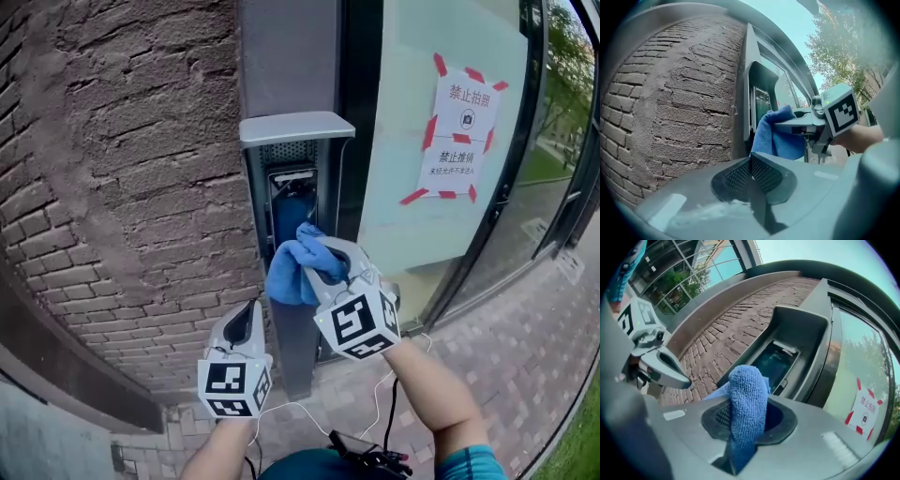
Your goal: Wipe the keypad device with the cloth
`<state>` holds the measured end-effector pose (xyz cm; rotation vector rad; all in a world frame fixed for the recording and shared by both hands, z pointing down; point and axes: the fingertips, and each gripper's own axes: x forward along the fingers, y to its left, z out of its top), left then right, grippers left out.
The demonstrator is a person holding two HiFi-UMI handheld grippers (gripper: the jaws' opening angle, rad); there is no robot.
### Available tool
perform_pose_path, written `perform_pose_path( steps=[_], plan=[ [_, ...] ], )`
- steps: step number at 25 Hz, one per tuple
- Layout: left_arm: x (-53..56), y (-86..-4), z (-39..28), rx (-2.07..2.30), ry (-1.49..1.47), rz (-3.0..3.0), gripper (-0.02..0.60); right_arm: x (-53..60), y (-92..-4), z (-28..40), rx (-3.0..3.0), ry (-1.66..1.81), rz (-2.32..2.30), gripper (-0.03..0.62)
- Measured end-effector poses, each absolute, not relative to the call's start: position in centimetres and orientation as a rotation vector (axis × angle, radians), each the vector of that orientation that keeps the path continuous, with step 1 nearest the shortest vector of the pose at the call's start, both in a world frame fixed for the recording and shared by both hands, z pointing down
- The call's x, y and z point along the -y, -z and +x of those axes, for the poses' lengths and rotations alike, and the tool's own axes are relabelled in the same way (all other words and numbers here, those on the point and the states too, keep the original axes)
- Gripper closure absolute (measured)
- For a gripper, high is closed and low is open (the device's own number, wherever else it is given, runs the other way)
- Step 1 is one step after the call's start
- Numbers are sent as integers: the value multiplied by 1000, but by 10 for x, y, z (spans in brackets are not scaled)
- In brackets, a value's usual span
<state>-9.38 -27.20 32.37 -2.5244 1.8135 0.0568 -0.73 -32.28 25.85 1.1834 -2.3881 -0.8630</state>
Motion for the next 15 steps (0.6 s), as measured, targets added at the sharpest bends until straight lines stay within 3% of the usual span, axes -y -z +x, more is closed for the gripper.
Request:
perform_pose_path(
  steps=[9,15],
  plan=[
    [267,-315,-84,-1770,-66,-2528,589,310,-87,27,2406,1163,1511,526],
    [262,-318,-86,-1781,-61,-2522,589,326,-118,36,2370,1057,1514,528]
  ],
)
